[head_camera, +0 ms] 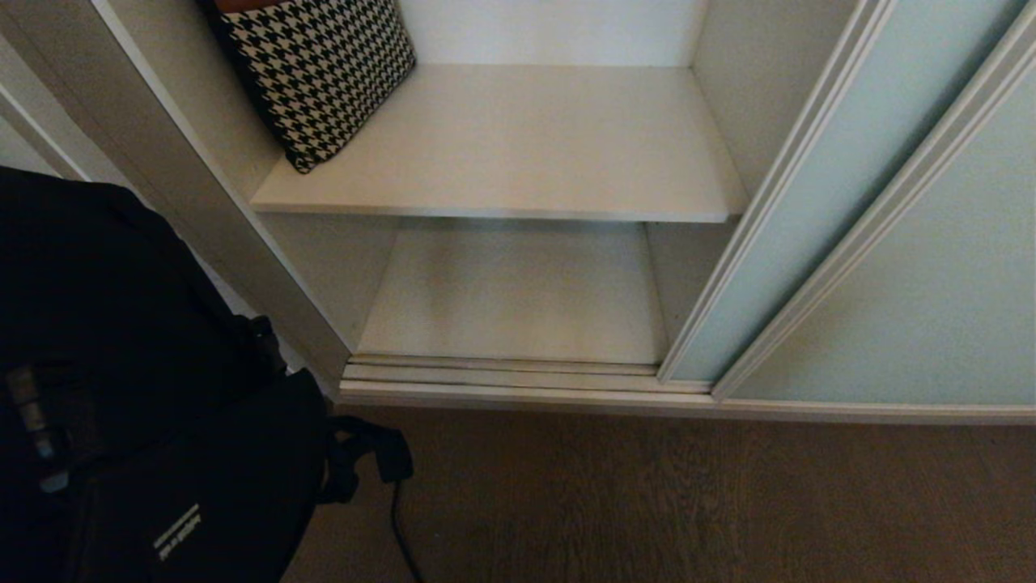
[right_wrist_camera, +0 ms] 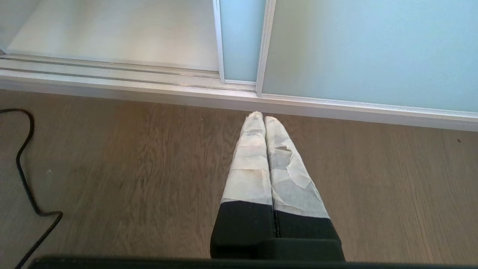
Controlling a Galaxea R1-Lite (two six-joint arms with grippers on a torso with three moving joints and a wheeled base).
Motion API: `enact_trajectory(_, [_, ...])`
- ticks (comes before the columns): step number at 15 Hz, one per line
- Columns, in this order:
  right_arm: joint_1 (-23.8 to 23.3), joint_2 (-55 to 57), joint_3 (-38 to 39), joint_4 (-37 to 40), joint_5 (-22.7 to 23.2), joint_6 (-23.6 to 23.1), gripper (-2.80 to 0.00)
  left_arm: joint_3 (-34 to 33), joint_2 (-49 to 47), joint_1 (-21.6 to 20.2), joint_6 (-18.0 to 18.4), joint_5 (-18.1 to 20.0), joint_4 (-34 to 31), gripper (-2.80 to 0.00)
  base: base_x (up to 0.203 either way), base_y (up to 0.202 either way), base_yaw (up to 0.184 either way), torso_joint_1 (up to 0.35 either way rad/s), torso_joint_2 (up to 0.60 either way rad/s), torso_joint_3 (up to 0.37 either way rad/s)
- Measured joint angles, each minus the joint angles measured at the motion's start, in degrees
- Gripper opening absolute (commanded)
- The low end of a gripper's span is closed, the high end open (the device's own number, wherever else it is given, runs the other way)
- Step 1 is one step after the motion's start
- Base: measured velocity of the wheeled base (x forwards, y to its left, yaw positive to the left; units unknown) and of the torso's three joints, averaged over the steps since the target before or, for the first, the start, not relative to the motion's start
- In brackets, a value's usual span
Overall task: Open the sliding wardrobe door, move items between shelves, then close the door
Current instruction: Place the bag on the higher shelf
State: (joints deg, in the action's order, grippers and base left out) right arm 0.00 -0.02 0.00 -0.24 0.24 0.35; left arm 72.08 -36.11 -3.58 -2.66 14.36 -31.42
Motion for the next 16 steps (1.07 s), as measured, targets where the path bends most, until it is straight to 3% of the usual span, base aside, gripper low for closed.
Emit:
enact_trajectory(10, [0.0, 0.0, 0.0, 0.0, 0.0, 0.0, -2.80, -0.5, 0.4, 0.6, -0.6, 0.4, 2.2, -2.80, 0.006, 0.000, 0.000, 0.002, 0.00, 0.014])
enact_trajectory(16, [0.0, 0.0, 0.0, 0.0, 0.0, 0.0, -2.80, -0.6, 0.6, 1.0, -0.7, 0.4, 2.3, -2.80, 0.188, 0.000, 0.001, 0.002, 0.00, 0.003])
